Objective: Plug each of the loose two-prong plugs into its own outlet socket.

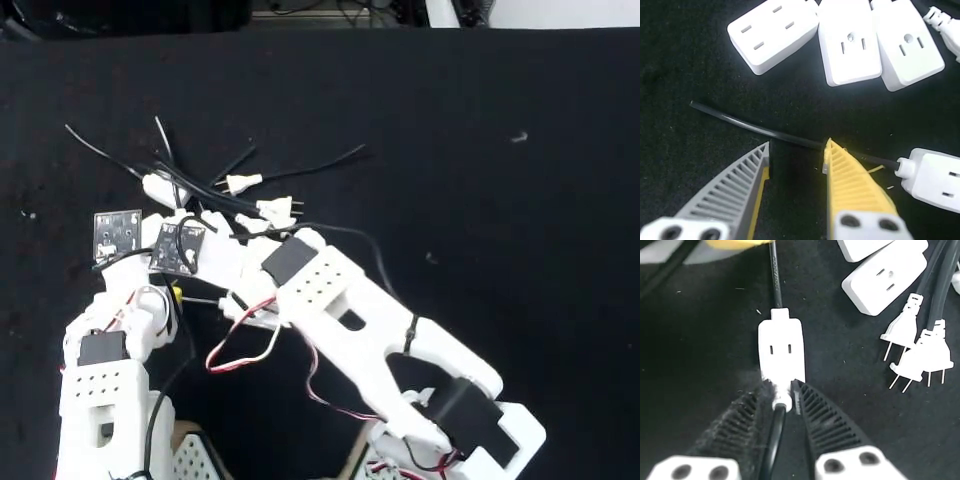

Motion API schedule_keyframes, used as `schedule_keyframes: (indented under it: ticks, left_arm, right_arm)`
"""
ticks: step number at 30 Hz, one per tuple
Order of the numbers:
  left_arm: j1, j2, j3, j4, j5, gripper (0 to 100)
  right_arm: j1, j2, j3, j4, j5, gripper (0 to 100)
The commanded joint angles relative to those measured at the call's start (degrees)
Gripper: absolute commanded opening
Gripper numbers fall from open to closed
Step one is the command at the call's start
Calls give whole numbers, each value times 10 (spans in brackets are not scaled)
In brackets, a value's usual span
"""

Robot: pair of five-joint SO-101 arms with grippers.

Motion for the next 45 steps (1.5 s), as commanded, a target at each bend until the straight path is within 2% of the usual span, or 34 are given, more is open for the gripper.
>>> schedule_keyframes:
  ticks: [1, 5, 23, 25, 30, 40, 45]
  left_arm:
    - [-6, -5, -11, -4, 6, 180]
    - [-6, -5, -11, -4, 6, 180]
    - [-6, -5, -11, -5, 5, 180]
    - [-6, -5, -11, -5, 5, 180]
    - [-6, -5, -11, -6, 5, 180]
    - [-7, -5, -11, -6, 4, 180]
    - [-28, -5, -12, -6, 3, 180]
  right_arm:
    - [27, 0, -6, -18, 7, 11]
    - [51, 0, 26, -45, 7, 11]
    - [50, 33, 48, -78, 4, 13]
    - [49, 34, 35, -62, 3, 41]
    - [48, 34, -28, -3, -19, 205]
    - [-13, 36, -83, 30, -20, 194]
    - [-11, 44, -79, 18, -21, 195]
